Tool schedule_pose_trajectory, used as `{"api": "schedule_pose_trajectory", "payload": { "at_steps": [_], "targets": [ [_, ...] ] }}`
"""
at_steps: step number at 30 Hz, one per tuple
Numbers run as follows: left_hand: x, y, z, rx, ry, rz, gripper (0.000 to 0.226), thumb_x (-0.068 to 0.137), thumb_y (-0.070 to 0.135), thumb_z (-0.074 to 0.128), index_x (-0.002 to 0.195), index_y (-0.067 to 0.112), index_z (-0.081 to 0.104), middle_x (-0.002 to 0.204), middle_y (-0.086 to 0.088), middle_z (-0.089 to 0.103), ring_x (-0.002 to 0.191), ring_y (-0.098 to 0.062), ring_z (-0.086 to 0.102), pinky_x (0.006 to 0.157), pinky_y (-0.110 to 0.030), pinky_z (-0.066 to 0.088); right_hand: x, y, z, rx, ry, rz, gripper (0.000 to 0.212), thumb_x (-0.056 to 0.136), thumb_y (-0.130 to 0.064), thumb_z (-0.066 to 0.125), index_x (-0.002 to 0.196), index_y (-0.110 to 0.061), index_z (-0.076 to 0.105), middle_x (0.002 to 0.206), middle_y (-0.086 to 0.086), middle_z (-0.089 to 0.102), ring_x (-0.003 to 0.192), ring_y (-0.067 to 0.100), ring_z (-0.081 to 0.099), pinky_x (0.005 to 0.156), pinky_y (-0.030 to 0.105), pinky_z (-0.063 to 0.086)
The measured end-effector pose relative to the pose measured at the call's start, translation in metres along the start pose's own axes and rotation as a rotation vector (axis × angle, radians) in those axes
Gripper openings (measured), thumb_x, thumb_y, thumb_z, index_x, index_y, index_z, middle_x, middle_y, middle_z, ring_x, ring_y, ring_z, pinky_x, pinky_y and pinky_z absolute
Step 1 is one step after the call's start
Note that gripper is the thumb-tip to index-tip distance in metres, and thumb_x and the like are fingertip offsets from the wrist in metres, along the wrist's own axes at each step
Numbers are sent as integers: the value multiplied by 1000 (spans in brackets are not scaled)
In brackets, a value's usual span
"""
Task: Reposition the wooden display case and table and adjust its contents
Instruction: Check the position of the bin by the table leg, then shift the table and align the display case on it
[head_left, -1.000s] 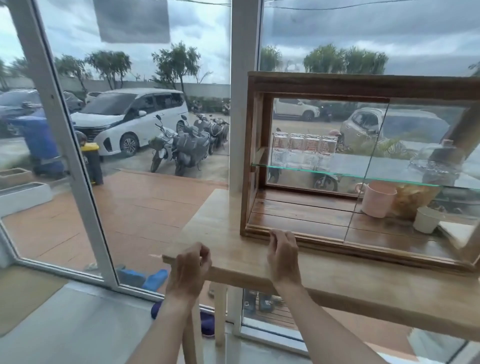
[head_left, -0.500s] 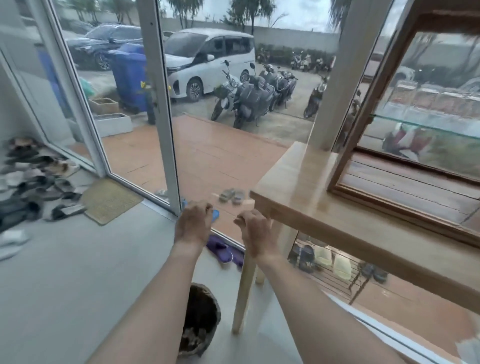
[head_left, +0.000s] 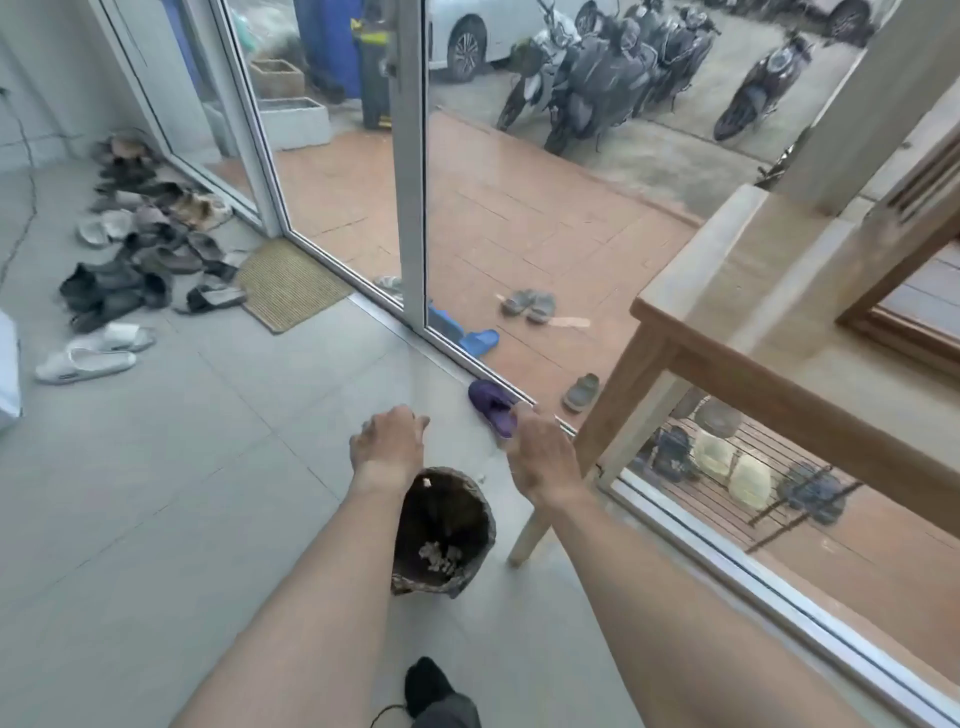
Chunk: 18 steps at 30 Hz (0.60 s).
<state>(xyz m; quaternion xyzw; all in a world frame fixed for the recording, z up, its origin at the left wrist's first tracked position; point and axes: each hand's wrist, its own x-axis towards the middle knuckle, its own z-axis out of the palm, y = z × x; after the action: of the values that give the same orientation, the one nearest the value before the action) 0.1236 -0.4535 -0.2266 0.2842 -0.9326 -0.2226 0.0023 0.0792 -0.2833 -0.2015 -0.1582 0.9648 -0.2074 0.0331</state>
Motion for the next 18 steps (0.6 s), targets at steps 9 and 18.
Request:
{"api": "schedule_pose_trajectory", "payload": {
  "at_steps": [9,18],
  "targets": [
    [-20,49,-39,-31,107,76,37,99,32,36,92,3,57,94,-22,66,89,-41,59,76,-44,43,-15,20,-64,-29,106,-73,19,86,-2,44,100,-5,57,103,14,58,90,38,57,69,34,37],
    [-57,190,-75,-219,242,298,26,96,26,42,96,4,57,99,-29,67,98,-46,61,83,-46,47,-63,69,-226,22,411,-94,17,85,-8,44,92,-4,58,98,19,63,89,36,60,76,37,44]
  ]
}}
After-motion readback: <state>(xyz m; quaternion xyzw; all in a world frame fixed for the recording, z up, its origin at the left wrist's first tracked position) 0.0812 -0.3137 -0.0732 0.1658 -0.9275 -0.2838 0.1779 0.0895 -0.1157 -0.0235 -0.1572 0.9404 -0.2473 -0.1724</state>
